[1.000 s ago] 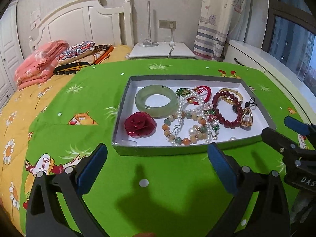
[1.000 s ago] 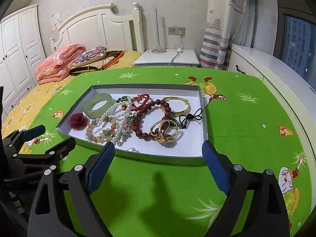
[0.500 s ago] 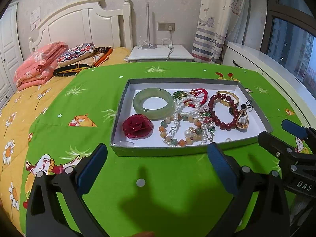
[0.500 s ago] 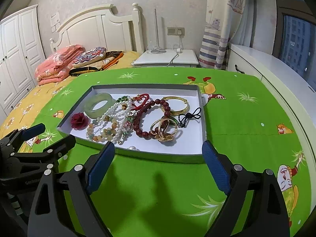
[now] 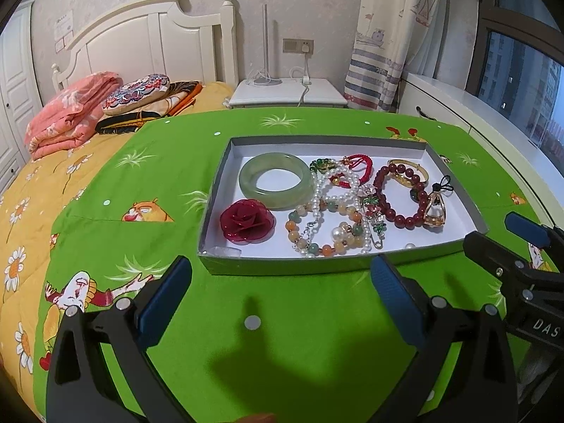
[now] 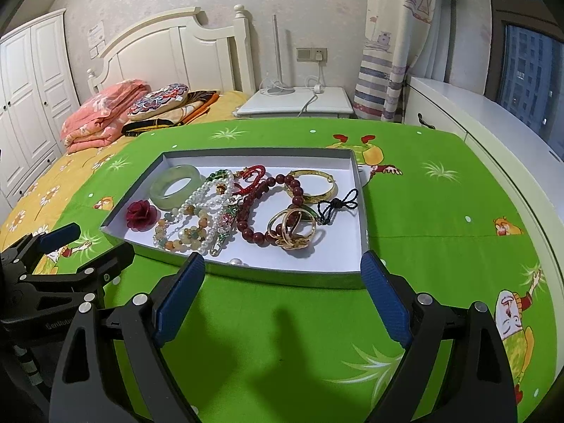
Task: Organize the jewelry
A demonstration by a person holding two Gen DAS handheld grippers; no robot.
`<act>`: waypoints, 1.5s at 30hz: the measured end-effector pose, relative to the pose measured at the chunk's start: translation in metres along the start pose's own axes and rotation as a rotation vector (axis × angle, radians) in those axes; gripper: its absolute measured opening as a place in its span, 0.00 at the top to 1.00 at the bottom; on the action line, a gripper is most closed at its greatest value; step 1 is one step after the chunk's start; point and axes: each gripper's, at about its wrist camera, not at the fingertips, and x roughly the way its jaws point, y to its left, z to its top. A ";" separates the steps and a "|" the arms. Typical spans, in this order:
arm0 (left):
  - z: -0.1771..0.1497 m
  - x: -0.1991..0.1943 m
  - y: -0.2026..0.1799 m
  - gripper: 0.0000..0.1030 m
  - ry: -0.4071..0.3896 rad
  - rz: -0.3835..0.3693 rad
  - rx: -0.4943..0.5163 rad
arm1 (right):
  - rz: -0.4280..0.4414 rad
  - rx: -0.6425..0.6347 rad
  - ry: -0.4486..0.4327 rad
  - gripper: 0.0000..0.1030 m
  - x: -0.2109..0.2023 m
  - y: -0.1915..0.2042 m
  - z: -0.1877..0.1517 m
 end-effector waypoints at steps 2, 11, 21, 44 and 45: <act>0.000 0.000 0.000 0.04 0.000 0.000 -0.001 | 0.000 -0.001 0.000 0.18 0.000 0.000 0.000; -0.001 0.000 0.003 0.04 0.000 -0.004 -0.006 | -0.002 -0.002 0.004 0.18 0.000 0.000 -0.001; -0.001 0.000 0.003 0.04 0.000 -0.003 -0.006 | -0.003 -0.007 0.011 0.18 0.002 0.006 -0.005; 0.003 -0.007 0.001 0.04 -0.013 -0.004 -0.005 | 0.003 -0.016 0.017 0.18 0.002 0.014 -0.009; 0.003 -0.007 0.001 0.04 -0.014 -0.006 -0.006 | 0.004 -0.017 0.018 0.18 0.002 0.014 -0.009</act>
